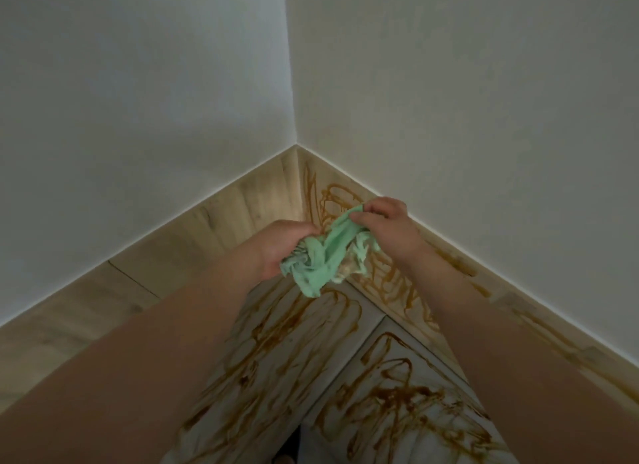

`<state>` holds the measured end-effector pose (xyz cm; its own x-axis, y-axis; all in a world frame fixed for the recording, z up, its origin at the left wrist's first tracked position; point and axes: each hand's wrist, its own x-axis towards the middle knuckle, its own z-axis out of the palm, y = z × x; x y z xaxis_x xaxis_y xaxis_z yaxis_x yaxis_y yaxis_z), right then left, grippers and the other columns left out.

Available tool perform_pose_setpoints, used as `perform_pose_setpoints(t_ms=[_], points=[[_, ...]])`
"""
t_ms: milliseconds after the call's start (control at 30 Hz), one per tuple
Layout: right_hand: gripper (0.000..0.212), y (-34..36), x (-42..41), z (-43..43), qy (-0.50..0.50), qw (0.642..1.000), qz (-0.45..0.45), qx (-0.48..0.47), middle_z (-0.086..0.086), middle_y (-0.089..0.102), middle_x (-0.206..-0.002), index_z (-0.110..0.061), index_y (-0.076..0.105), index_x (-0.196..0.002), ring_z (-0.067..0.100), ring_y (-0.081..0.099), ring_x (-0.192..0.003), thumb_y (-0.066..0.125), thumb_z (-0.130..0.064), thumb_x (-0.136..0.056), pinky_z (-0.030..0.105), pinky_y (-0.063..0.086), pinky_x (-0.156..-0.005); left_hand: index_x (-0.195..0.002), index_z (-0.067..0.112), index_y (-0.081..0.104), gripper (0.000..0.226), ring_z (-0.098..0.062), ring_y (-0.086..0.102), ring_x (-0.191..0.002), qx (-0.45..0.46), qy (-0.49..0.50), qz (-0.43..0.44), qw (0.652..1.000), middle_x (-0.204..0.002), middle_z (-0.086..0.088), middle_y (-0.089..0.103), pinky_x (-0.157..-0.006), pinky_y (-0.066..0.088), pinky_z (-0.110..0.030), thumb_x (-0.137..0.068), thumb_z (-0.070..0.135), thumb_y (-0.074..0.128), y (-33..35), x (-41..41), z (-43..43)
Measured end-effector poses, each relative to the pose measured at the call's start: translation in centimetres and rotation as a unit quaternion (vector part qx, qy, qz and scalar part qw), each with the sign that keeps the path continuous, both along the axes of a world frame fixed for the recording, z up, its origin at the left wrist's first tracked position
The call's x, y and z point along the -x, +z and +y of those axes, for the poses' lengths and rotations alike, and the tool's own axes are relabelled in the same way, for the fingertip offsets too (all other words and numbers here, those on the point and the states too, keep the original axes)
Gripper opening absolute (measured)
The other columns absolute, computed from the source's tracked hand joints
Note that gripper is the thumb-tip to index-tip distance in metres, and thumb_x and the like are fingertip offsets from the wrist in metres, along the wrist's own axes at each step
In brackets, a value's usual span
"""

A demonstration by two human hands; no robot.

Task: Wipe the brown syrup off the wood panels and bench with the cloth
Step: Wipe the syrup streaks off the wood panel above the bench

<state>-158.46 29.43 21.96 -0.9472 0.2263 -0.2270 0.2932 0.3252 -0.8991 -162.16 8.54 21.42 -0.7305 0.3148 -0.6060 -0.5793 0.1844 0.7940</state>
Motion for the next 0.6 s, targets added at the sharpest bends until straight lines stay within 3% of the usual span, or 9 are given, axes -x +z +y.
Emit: perform_pose_setpoints(t_ms=[67,133,233,333,400,500,567,600], points=[[0.021,0.6,1.0,-0.4,0.018,1.0,-0.004,0.017,0.012,0.05,-0.135,-0.033,0.073,-0.07,0.021,0.063,-0.11,0.079,-0.053,-0.069,0.032,0.055,-0.082,-0.112,0.004,0.064,0.028,-0.029,0.076,-0.088,0.063,-0.037,0.01,0.997,-0.104,-0.019,0.075,-0.075,0.061,-0.038,-0.092,0.02,0.074,-1.0,0.9,-0.9],[0.019,1.4,1.8,-1.0,0.038,0.998,-0.013,0.043,0.015,0.062,-0.121,-0.029,0.071,-0.075,0.022,0.066,-0.098,0.078,-0.045,-0.08,0.033,0.054,-0.078,-0.106,0.005,0.066,0.018,-0.029,0.074,-0.088,0.067,-0.096,-0.019,0.993,-0.102,-0.017,0.073,-0.079,0.06,-0.04,-0.094,0.017,0.069,-1.4,1.4,-1.4],[0.015,1.6,2.8,-1.9,0.058,0.985,-0.046,0.153,0.008,0.072,-0.097,-0.02,0.064,-0.088,0.024,0.069,-0.091,0.061,-0.02,-0.102,0.04,0.055,-0.087,-0.112,0.013,0.067,0.019,-0.03,0.072,-0.107,0.041,-0.142,-0.062,0.987,-0.109,-0.013,0.074,-0.098,0.056,-0.044,-0.094,0.017,0.069,-2.5,2.3,-2.1],[0.014,0.9,3.6,-2.6,0.023,0.975,-0.051,0.214,0.015,0.071,-0.105,-0.011,0.06,-0.096,0.03,0.069,-0.098,0.05,-0.015,-0.105,0.047,0.053,-0.095,-0.116,0.015,0.072,0.028,-0.025,0.075,-0.103,0.035,-0.121,0.014,0.992,-0.107,-0.007,0.078,-0.099,0.057,-0.043,-0.089,0.014,0.077,-3.9,3.5,-2.5],[0.015,0.2,4.3,-2.7,-0.004,0.98,-0.045,0.195,0.019,0.069,-0.105,-0.008,0.059,-0.097,0.032,0.069,-0.097,0.048,-0.014,-0.106,0.047,0.054,-0.091,-0.107,0.015,0.075,0.025,-0.025,0.076,-0.098,0.067,-0.108,0.079,0.989,-0.1,-0.004,0.079,-0.094,0.059,-0.04,-0.084,0.023,0.083,-4.6,4.4,-3.1],[0.004,-0.6,5.0,-2.2,-0.003,0.988,-0.038,0.152,0.022,0.062,-0.102,-0.012,0.055,-0.103,0.033,0.064,-0.09,0.059,-0.012,-0.103,0.047,0.051,-0.084,-0.104,0.018,0.075,0.029,-0.013,0.074,-0.088,0.096,-0.088,0.143,0.981,-0.102,-0.002,0.077,-0.073,0.055,-0.019,-0.081,0.031,0.087,-4.9,5.7,-4.2],[0.017,-1.3,5.5,-2.0,0.011,0.99,-0.046,0.133,0.015,0.06,-0.094,-0.019,0.055,-0.117,0.027,0.058,-0.081,0.061,-0.011,-0.102,0.04,0.049,-0.078,-0.102,0.018,0.073,0.026,-0.008,0.07,-0.08,0.095,-0.068,0.169,0.979,-0.097,0.001,0.074,-0.063,0.049,-0.012,-0.082,0.029,0.086,-4.9,6.7,-5.0],[0.023,-1.4,5.7,-2.0,0.022,0.991,-0.049,0.126,0.011,0.059,-0.09,-0.021,0.056,-0.124,0.022,0.056,-0.076,0.059,-0.011,-0.103,0.035,0.048,-0.072,-0.099,0.016,0.073,0.024,-0.009,0.068,-0.076,0.088,-0.07,0.178,0.978,-0.092,0.002,0.072,-0.065,0.05,-0.015,-0.082,0.029,0.085,-4.7,7.1,-5.2]])
